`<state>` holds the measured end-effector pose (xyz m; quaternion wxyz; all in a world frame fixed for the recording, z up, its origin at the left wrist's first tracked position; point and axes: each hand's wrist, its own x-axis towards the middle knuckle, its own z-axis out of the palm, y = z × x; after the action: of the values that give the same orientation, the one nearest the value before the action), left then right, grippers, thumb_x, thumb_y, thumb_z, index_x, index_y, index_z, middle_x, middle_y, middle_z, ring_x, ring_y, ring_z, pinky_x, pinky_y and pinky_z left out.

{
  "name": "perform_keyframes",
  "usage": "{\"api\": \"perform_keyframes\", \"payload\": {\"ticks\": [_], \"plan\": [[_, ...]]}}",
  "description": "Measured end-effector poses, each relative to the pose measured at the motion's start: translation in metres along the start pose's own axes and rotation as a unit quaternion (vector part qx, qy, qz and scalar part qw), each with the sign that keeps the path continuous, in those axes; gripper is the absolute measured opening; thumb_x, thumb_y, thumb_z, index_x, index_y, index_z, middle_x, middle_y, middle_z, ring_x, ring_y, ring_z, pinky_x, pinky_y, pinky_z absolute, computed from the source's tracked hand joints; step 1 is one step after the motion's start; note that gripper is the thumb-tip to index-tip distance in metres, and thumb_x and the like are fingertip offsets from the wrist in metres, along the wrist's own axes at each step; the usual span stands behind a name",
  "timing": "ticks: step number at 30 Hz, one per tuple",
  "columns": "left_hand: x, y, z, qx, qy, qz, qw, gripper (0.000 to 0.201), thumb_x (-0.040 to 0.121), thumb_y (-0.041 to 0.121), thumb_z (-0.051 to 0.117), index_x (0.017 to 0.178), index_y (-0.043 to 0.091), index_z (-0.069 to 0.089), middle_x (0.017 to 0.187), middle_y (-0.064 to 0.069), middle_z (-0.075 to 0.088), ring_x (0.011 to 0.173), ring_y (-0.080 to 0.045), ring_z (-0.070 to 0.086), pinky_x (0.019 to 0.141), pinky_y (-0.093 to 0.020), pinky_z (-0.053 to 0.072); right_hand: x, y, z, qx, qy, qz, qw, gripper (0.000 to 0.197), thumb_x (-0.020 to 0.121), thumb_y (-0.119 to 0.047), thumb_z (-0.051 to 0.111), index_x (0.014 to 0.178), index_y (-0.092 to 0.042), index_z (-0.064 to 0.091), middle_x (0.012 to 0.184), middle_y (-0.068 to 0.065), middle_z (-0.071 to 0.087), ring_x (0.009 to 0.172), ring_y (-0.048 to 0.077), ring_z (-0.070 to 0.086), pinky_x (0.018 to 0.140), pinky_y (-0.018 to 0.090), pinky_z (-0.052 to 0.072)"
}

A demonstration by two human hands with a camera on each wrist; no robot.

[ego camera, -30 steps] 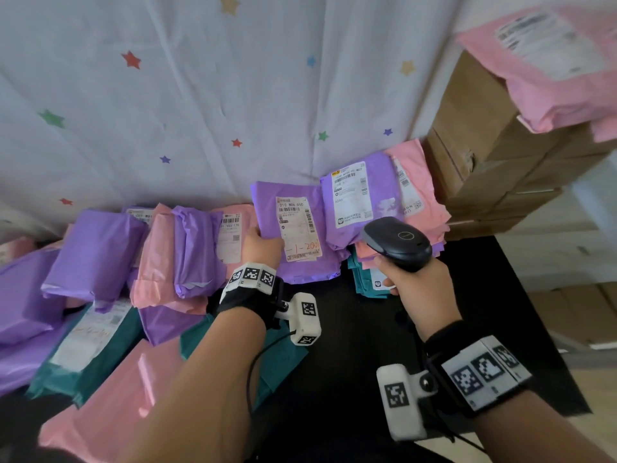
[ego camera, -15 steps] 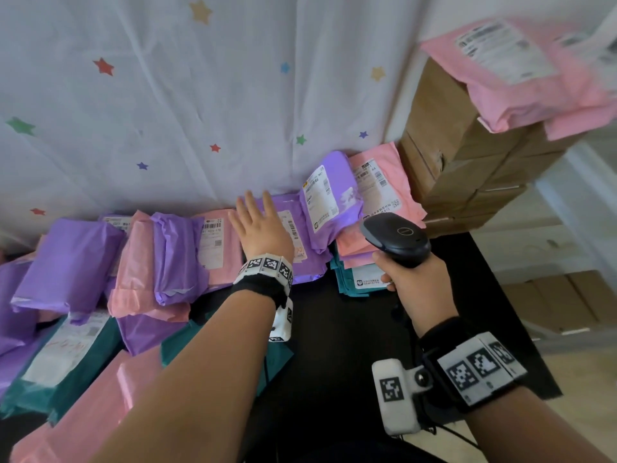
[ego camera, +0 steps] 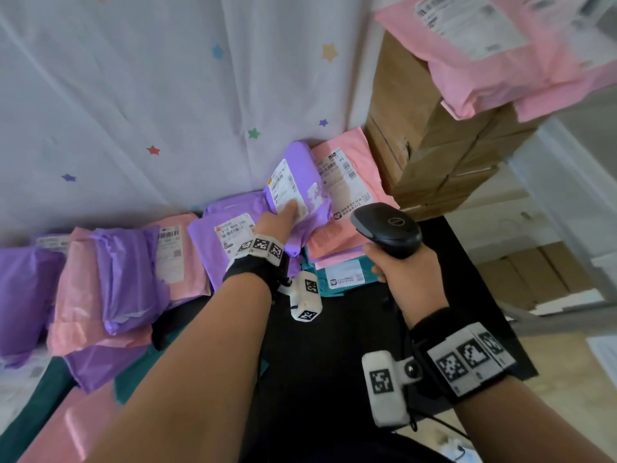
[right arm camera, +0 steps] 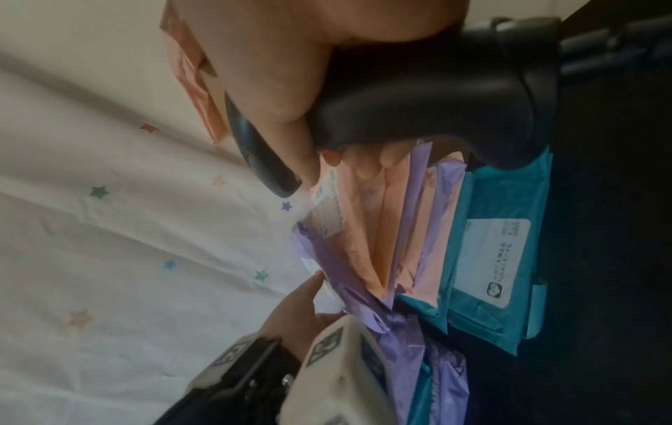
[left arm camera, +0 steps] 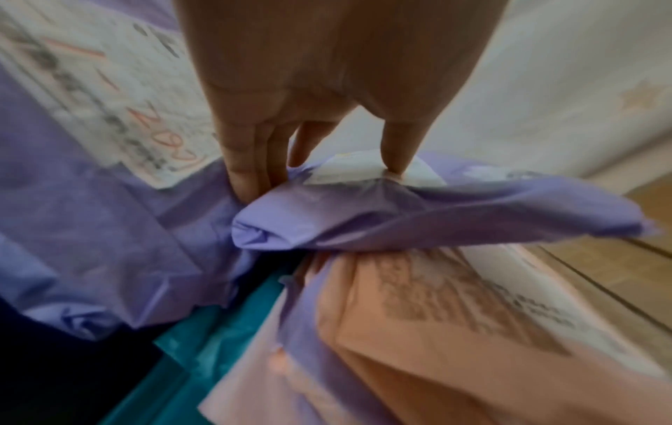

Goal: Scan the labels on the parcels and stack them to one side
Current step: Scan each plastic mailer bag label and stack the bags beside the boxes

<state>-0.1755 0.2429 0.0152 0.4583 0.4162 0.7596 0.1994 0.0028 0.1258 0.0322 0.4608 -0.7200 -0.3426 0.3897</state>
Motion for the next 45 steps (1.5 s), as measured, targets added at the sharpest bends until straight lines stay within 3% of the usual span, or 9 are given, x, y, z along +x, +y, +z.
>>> {"api": "perform_keyframes", "payload": {"ticks": [6,10,12,16,22,26,31,38,45], "plan": [[-0.001,0.014,0.001,-0.035,0.041,0.004,0.999,0.085,0.080,0.054,0.067,0.140,0.002,0.035,0.130,-0.012,0.054,0.117,-0.028,0.054,0.096,-0.032,0.043,0.020,0.010,-0.007,0.011,0.029,0.009,0.999,0.019,0.073,-0.028,0.083,0.081,-0.018,0.070,0.070,0.000,0.071,0.070,0.016,0.069,0.070,0.037,0.057],[-0.005,0.026,0.005,-0.107,0.069,0.077,0.989,0.049,0.080,0.031,0.074,0.120,0.009,0.056,0.097,0.006,0.056,0.086,-0.013,0.055,0.061,-0.015,0.041,0.025,0.014,-0.009,0.023,0.035,0.028,0.999,0.027,0.074,-0.030,0.083,0.092,-0.013,0.071,0.069,0.001,0.071,0.069,0.018,0.069,0.049,0.026,0.051],[-0.010,0.034,0.010,-0.127,0.074,0.115,0.982,0.047,0.080,0.024,0.074,0.122,0.011,0.057,0.101,0.004,0.061,0.087,-0.012,0.056,0.059,-0.009,0.041,0.027,0.013,-0.011,0.022,0.034,0.026,0.999,0.022,0.075,-0.028,0.082,0.088,-0.014,0.071,0.067,0.001,0.071,0.069,0.018,0.069,0.052,0.030,0.053],[-0.022,0.048,0.031,-0.026,0.102,0.191,0.976,0.070,0.077,0.029,0.075,0.136,0.008,0.044,0.123,-0.007,0.054,0.112,-0.024,0.054,0.091,-0.028,0.044,0.029,0.012,-0.019,0.019,0.042,0.025,0.999,0.019,0.075,-0.027,0.082,0.082,-0.013,0.071,0.063,0.002,0.070,0.063,0.013,0.067,0.068,0.037,0.058],[-0.026,0.041,0.049,0.195,0.109,0.338,0.914,0.059,0.084,0.030,0.065,0.140,0.026,0.044,0.151,-0.007,0.029,0.137,-0.032,0.025,0.114,-0.035,0.021,0.031,0.013,-0.036,0.042,0.060,0.026,0.997,0.017,0.075,-0.027,0.081,0.085,-0.015,0.072,0.073,0.007,0.073,0.068,0.018,0.070,0.048,0.030,0.055],[-0.020,0.045,0.059,0.345,0.052,0.353,0.868,0.051,0.091,0.050,0.049,0.139,0.040,0.040,0.157,0.002,0.018,0.144,-0.032,0.009,0.117,-0.048,0.016,0.032,0.013,-0.041,0.056,0.063,0.022,0.996,0.012,0.076,-0.021,0.081,0.079,-0.021,0.070,0.072,0.005,0.073,0.067,0.014,0.068,0.064,0.036,0.058],[-0.010,0.054,0.062,0.385,0.048,0.280,0.878,0.051,0.089,0.052,0.047,0.138,0.040,0.038,0.158,0.000,0.012,0.145,-0.033,0.003,0.111,-0.057,0.025,0.034,0.015,-0.044,0.050,0.055,0.030,0.997,0.014,0.076,-0.025,0.081,0.079,-0.022,0.067,0.075,0.006,0.072,0.068,0.017,0.069,0.050,0.028,0.056],[-0.005,0.066,0.073,0.418,0.026,0.272,0.866,0.050,0.091,0.048,0.046,0.138,0.033,0.039,0.158,-0.007,0.012,0.143,-0.041,0.007,0.110,-0.059,0.025,0.040,0.018,-0.045,0.032,0.058,0.041,0.997,0.016,0.079,-0.024,0.079,0.078,-0.028,0.064,0.077,0.001,0.072,0.078,0.018,0.070,0.061,0.029,0.056],[-0.016,0.045,0.080,0.451,0.044,0.324,0.830,0.116,0.059,0.097,0.027,0.151,0.033,-0.002,0.160,0.002,-0.015,0.145,-0.032,-0.019,0.106,-0.074,0.001,0.040,0.018,-0.041,0.017,0.047,0.042,0.998,0.014,0.079,-0.026,0.079,0.080,-0.027,0.065,0.077,0.004,0.072,0.076,0.021,0.071,0.058,0.031,0.057]]}}
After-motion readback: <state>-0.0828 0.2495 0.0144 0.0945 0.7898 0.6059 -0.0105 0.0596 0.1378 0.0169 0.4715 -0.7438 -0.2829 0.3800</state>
